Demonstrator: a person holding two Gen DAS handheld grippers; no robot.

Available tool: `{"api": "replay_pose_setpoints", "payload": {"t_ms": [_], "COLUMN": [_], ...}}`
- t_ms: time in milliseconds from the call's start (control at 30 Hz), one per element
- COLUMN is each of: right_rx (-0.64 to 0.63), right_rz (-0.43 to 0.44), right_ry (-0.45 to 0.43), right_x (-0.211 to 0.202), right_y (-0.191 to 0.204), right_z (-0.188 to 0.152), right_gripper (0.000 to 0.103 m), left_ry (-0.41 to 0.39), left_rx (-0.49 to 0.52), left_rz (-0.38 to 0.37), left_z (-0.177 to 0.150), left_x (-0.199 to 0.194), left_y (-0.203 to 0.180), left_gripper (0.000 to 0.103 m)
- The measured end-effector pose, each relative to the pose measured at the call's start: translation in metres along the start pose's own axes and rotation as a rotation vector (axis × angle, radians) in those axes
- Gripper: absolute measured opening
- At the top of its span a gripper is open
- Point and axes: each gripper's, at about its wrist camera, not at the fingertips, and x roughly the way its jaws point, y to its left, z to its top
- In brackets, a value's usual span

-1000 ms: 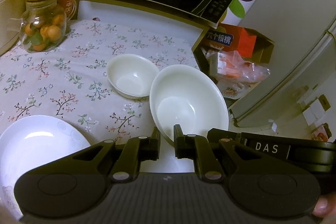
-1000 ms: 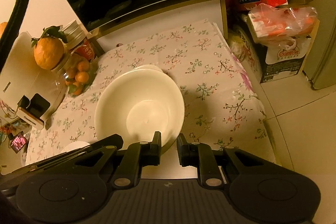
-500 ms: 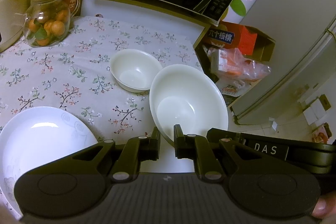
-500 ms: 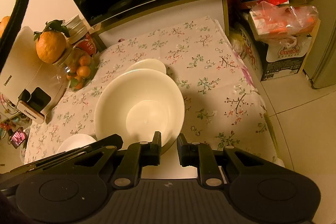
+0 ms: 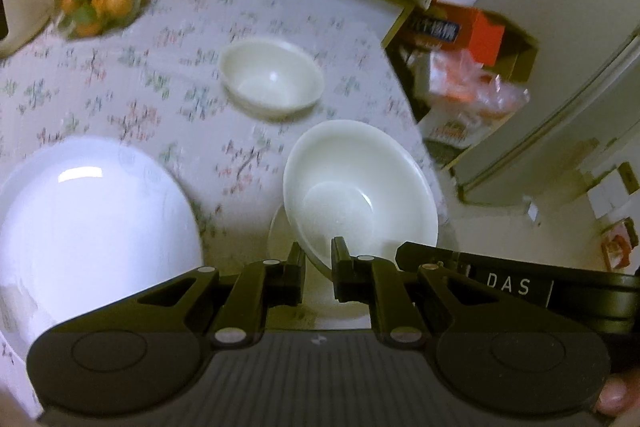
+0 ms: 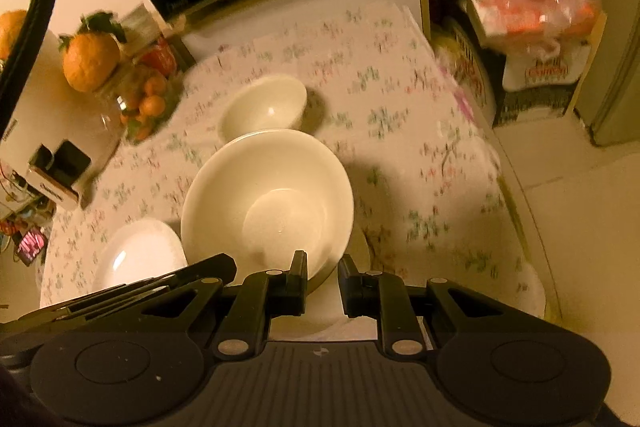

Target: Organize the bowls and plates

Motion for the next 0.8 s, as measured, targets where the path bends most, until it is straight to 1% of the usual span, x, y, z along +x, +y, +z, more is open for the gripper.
{"api": "replay_pose_setpoints", "payload": {"t_ms": [100, 300, 467, 667, 733, 800], "right_rx": [0.007, 0.001, -0.001, -0.016, -0.022, -0.024], "right_rz": [-0.007, -0.021, -0.024, -0.033, -0.042, -0.052], "right_ry": [0.04, 0.074, 0.088, 0.1, 0.099, 0.095], "right_x": [0.009, 0.015, 0.016, 0.019, 0.02, 0.02], "right_y": [-0.003, -0.002, -0.002, 0.0, 0.0, -0.001], "right_z": [-0.005, -0.008, -0.009, -0.008, -0.008, -0.007], "right_gripper": [0.016, 0.016, 0.017, 0.02, 0.02, 0.021], "left_ry": [0.026, 0.059, 0.061, 0.064, 0.062, 0.066], "left_rx": [0.002, 0.012, 0.02, 0.031, 0.03, 0.021], "left_rz": [0.017, 0.048, 0.05, 0.064, 0.067, 0.069], "left_z": [-0.003, -0.006, -0.005, -0.006, -0.005, -0.004], "left_x": [0.006, 0.014, 0.015, 0.015, 0.016, 0.016], "left_y": [0.0, -0.001, -0.001, -0.002, -0.001, 0.001], "left_gripper": [0.014, 0.017, 0.018, 0.019, 0.021, 0.027]}}
